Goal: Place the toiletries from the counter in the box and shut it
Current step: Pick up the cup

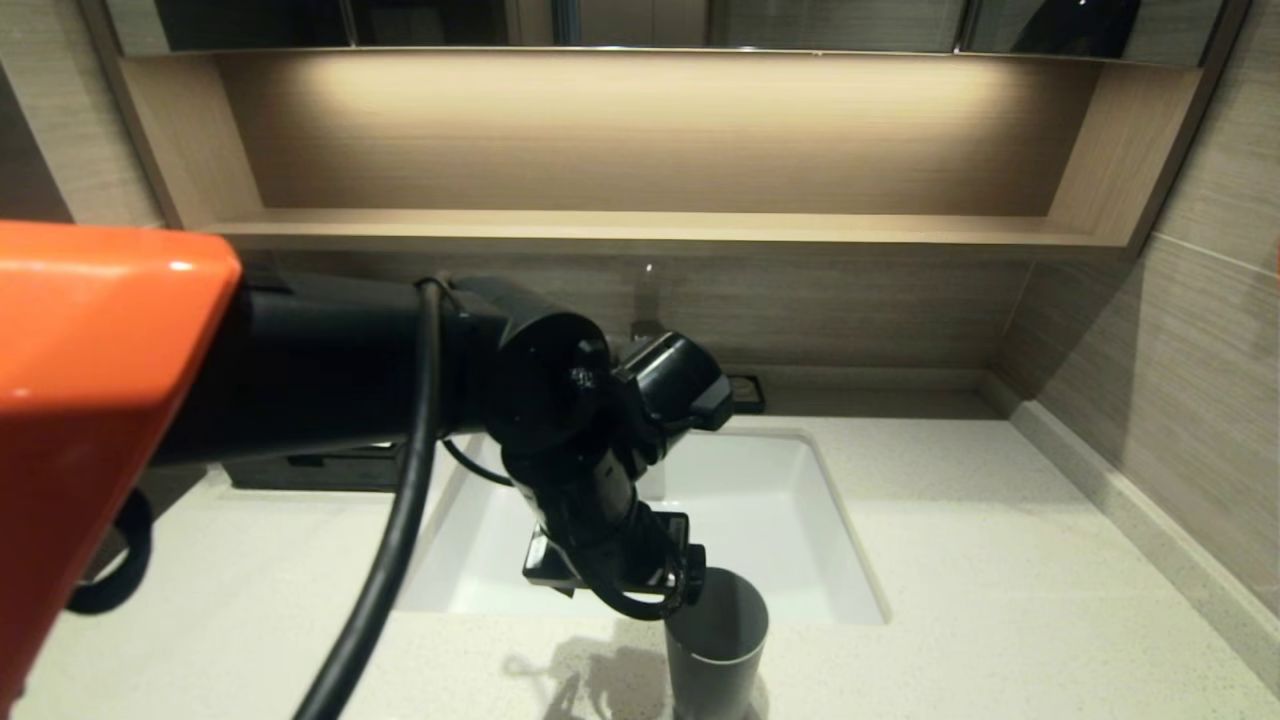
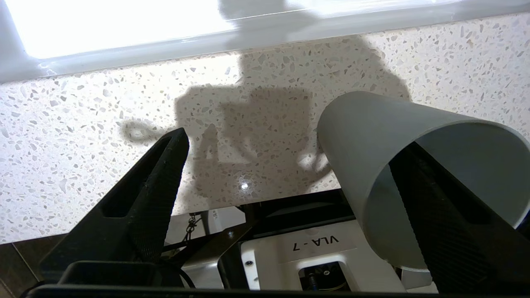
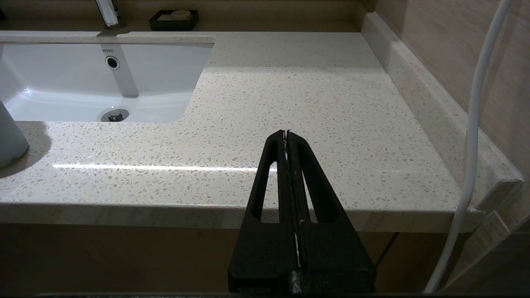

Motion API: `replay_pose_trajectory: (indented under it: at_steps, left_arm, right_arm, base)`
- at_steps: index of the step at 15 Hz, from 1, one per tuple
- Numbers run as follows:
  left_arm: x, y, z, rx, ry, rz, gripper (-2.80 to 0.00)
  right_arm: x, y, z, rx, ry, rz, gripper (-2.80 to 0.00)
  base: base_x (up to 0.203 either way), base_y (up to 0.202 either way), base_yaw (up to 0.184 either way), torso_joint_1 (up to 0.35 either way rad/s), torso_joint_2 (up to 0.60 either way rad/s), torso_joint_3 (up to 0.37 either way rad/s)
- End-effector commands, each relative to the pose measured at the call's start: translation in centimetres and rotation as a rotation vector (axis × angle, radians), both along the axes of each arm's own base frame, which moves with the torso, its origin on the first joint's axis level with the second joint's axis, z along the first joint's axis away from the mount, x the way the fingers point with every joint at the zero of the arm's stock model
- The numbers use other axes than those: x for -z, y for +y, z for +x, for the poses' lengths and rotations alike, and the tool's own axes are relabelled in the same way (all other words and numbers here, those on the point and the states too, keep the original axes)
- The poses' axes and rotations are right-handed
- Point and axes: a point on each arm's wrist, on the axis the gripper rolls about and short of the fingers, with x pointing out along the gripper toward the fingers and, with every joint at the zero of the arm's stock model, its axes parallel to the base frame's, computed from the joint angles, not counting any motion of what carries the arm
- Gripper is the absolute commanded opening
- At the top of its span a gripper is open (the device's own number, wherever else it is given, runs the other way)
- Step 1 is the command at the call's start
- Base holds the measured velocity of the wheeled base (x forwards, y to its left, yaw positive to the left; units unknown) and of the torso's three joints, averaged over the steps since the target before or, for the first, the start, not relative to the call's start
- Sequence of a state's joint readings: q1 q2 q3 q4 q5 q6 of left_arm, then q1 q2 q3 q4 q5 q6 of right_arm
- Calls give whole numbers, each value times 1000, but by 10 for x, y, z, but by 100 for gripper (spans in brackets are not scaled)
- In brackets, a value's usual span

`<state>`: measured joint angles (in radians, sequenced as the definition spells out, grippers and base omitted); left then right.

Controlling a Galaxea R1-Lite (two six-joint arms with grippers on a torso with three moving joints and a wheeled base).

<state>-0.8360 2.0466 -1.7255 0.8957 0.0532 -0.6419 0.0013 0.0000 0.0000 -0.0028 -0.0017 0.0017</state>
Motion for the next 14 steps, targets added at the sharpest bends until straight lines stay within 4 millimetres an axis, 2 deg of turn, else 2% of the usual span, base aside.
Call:
replay_pose_trajectory:
  at_steps: [1, 14]
  left_arm:
    - [2, 0, 0, -4, 6, 6, 0]
    - [7, -3, 1, -4, 1, 26, 0]
  right_arm:
    - [0, 0, 0, 0, 0, 0, -280]
    - [0, 0, 0, 0, 0, 0, -280]
  base:
    - [0, 0, 0, 0, 0, 0]
    - [0, 0, 0, 0, 0, 0]
